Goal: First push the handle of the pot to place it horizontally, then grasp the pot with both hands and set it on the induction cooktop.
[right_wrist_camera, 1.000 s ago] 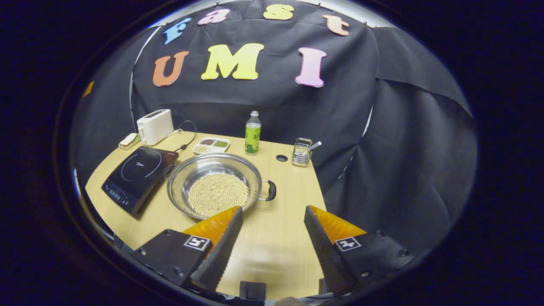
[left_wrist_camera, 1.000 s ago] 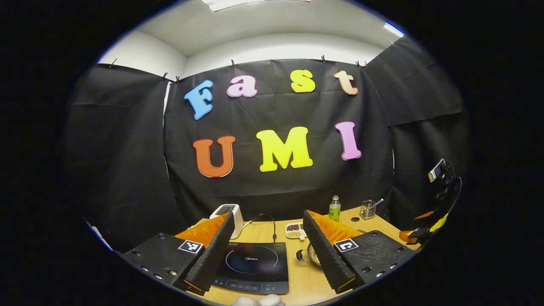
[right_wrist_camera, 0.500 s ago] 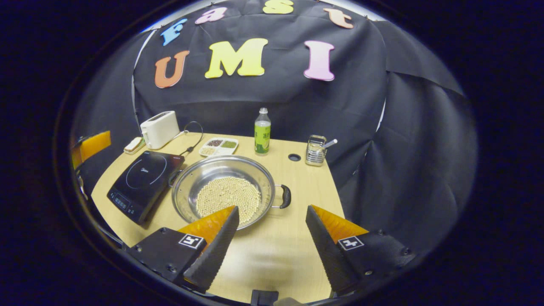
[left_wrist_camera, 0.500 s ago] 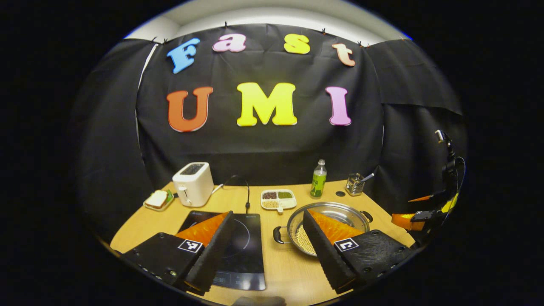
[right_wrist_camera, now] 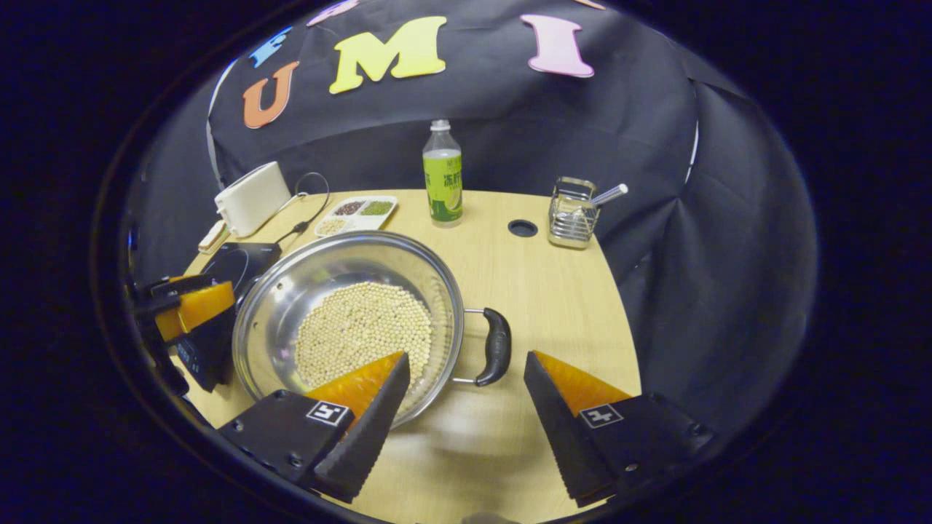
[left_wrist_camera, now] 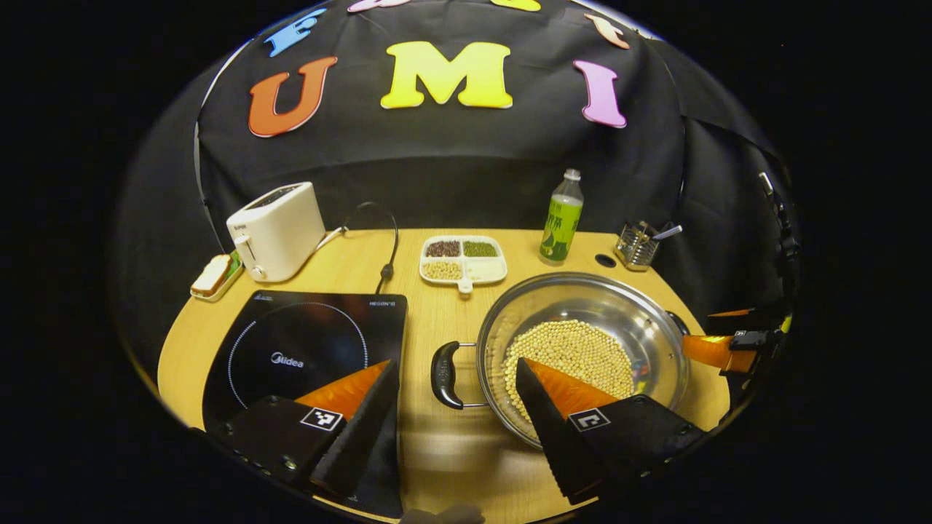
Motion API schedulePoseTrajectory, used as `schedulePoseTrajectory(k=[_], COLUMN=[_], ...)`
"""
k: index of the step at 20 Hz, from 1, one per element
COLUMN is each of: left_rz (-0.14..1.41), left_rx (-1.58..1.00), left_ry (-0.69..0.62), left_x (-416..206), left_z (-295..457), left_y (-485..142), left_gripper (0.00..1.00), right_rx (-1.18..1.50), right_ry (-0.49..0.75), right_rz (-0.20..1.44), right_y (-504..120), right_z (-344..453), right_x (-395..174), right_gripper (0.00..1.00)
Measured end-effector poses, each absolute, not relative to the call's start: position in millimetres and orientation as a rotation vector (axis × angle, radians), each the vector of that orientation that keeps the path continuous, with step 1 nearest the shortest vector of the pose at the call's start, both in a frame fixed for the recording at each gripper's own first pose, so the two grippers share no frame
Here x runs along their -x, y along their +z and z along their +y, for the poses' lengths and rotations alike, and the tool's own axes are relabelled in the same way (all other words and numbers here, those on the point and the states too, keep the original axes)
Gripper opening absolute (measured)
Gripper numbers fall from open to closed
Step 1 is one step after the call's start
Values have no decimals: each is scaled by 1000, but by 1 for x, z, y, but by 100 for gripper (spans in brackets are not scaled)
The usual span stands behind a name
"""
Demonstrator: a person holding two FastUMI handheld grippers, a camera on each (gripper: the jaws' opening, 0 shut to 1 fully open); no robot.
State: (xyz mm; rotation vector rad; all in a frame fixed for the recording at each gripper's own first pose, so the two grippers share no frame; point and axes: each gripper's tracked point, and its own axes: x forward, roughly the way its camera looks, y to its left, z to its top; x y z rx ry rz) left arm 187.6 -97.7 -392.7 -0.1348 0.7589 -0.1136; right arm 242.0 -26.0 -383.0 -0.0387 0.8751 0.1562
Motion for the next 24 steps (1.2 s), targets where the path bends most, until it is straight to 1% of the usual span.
schedulePoseTrajectory(k=[2,3,4,6,8,9,10,11,12,13,14,15,16,19,20,21,22,23,24], left_rz=[792,809,825,855,871,883,897,908,927,940,962,1003,1007,1077,1088,1087,1091,1081,1081], left_rx=[117,102,100,112,111,109,105,94,90,83,83,108,146,233,245,246,241,243,250], left_ry=[-118,-117,-119,-124,-134,-140,-140,-136,-133,-121,-108,-103,-107,-99,-94,-95,-96,-95,-95], left_x=[-198,-202,-205,-208,-213,-214,-213,-214,-213,-214,-213,-207,-207,-207,-205,-207,-207,-208,-208], left_z=[-104,-105,-107,-113,-116,-118,-120,-120,-120,-116,-113,-112,-113,-119,-117,-116,-116,-115,-115], left_y=[-411,-419,-426,-436,-441,-444,-447,-450,-451,-456,-461,-468,-467,-474,-472,-472,-474,-471,-471], left_gripper=[96,100,96,96,97,96,96,96,97,96,100,85,80,76,85,74,83,72,71], right_rx=[41,43,41,34,37,29,24,21,4,-8,-17,-24,-45,-111,-121,-117,-105,-108,-116], right_ry=[170,175,177,183,189,196,190,186,181,175,171,171,160,142,151,152,153,151,152], right_rz=[901,914,929,961,992,1005,1022,1043,1053,1063,1074,1090,1108,1157,1160,1159,1161,1158,1153], right_y=[-396,-403,-409,-420,-428,-432,-436,-439,-440,-439,-440,-440,-439,-443,-442,-443,-443,-442,-441], right_z=[-25,-25,-24,-22,-20,-19,-18,-18,-18,-19,-19,-20,-19,-18,-17,-16,-17,-17,-16], right_x=[-255,-260,-265,-270,-274,-274,-275,-274,-275,-275,-276,-275,-274,-274,-274,-274,-273,-274,-276], right_gripper=[100,100,100,100,96,96,92,86,77,79,75,74,72,70,68,67,65,65,65])
